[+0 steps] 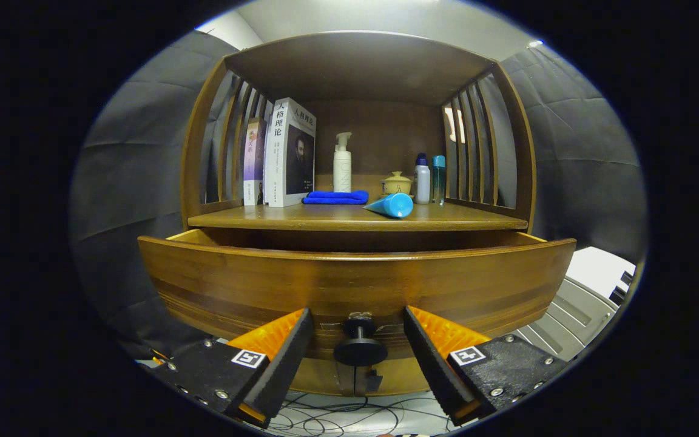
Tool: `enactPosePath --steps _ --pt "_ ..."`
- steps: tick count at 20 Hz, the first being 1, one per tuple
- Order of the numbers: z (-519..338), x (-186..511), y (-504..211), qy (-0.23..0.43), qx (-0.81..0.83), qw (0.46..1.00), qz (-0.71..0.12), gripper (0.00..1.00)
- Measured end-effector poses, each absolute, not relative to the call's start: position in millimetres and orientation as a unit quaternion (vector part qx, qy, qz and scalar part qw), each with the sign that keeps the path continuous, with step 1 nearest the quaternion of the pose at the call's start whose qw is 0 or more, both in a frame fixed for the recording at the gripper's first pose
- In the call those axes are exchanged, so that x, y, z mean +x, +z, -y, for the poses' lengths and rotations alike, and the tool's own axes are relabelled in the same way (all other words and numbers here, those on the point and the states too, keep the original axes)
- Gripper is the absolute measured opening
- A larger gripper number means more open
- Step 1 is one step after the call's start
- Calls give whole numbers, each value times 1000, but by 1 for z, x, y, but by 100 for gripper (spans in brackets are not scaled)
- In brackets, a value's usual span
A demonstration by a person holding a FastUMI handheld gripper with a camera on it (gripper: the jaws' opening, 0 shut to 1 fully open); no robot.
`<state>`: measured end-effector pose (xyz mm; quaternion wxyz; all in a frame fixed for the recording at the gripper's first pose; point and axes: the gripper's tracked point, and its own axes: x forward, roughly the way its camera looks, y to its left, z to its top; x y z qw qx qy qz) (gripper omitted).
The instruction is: Pull open the drawer, take out the items inside it, and place them on the countertop above the cabinet.
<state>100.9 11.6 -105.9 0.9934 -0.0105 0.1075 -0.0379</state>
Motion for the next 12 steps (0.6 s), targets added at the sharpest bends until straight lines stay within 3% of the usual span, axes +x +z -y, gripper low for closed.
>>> enactPosePath --steps 12 --pt "-9 155 -110 -42 -16 993 -112 95"
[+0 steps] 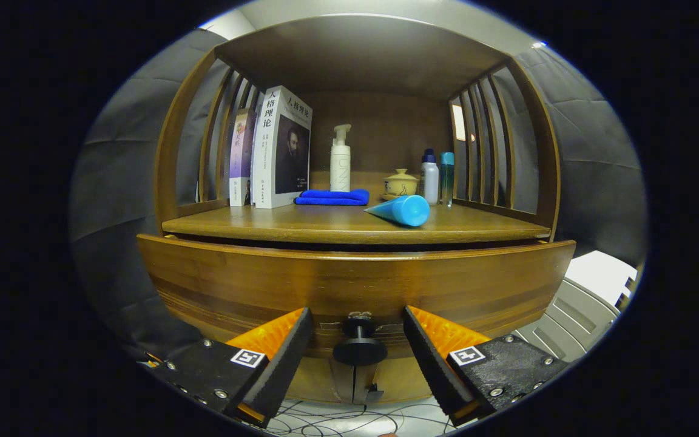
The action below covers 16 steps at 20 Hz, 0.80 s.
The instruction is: Pull open the drawer, take out the items inside it, and place them on the countertop above the cabinet.
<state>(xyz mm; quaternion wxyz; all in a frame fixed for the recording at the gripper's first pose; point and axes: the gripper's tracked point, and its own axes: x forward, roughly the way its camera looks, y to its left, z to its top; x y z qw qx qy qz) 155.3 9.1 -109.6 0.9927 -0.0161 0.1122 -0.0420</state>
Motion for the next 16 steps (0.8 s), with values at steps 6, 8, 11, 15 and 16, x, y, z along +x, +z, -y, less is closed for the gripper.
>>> enactPosePath --steps 6,8,11,15,16 --pt "-4 182 -111 -41 -8 991 -128 95" --pt "-3 180 -111 -39 -25 991 -128 95" --pt "-4 168 -100 -34 -33 992 -119 95" --pt "-13 131 -60 -12 -38 997 -72 95" --pt "-15 119 -51 -6 -35 997 -62 95"
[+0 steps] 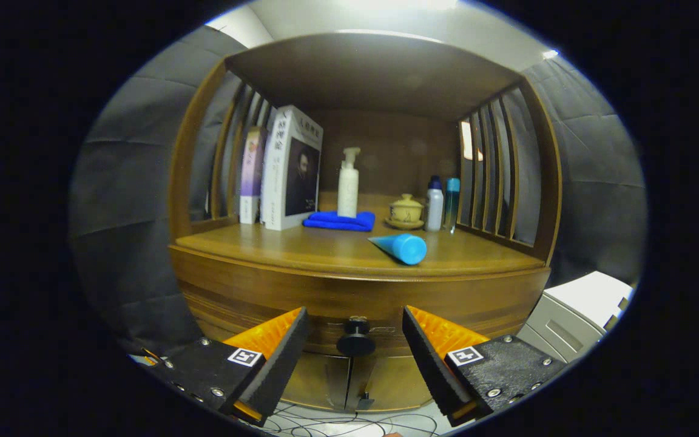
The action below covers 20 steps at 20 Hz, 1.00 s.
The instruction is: Pull open the drawer, take out the items inside it, and place them on the countertop above the cabinet.
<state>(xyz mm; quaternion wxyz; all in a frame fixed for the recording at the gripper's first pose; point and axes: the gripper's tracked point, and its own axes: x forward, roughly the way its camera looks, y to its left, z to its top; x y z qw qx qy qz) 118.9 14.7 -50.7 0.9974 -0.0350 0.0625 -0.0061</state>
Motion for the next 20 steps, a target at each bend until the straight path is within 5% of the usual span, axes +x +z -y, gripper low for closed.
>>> enactPosePath --steps 10,20 --pt "6 20 14 4 -17 1000 4 95" --pt "52 -5 12 -29 -2 1000 7 95"
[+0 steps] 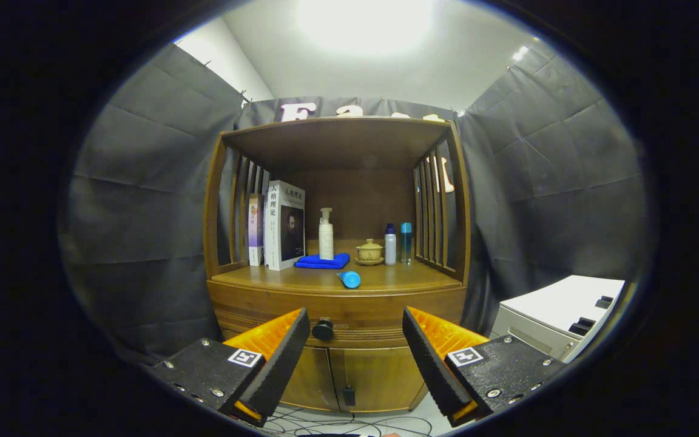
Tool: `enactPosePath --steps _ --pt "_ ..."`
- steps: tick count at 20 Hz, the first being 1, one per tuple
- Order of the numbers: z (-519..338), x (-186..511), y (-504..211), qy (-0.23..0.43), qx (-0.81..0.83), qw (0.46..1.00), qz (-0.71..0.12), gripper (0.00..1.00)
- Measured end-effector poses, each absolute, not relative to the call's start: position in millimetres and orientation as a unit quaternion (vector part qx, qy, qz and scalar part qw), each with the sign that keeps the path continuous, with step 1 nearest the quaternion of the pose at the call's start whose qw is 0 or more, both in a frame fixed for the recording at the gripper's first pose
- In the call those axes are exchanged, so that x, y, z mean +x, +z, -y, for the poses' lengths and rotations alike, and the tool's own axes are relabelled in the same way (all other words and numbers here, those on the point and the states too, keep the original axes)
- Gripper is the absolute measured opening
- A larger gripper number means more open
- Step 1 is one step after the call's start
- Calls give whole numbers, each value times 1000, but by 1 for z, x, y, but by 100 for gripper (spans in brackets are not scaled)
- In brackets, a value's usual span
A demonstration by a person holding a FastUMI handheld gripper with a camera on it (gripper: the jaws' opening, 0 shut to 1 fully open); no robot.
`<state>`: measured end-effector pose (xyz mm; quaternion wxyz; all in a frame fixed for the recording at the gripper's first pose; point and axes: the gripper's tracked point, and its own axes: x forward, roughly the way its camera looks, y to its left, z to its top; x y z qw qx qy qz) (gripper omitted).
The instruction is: Pull open the drawer, take out the items inside it, and place them on the countertop above the cabinet.
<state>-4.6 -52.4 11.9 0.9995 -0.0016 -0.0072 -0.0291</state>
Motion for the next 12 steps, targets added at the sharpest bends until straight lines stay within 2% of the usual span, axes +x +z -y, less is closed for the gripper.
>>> enactPosePath --steps 12 --pt "41 -5 7 -14 0 1000 0 95"
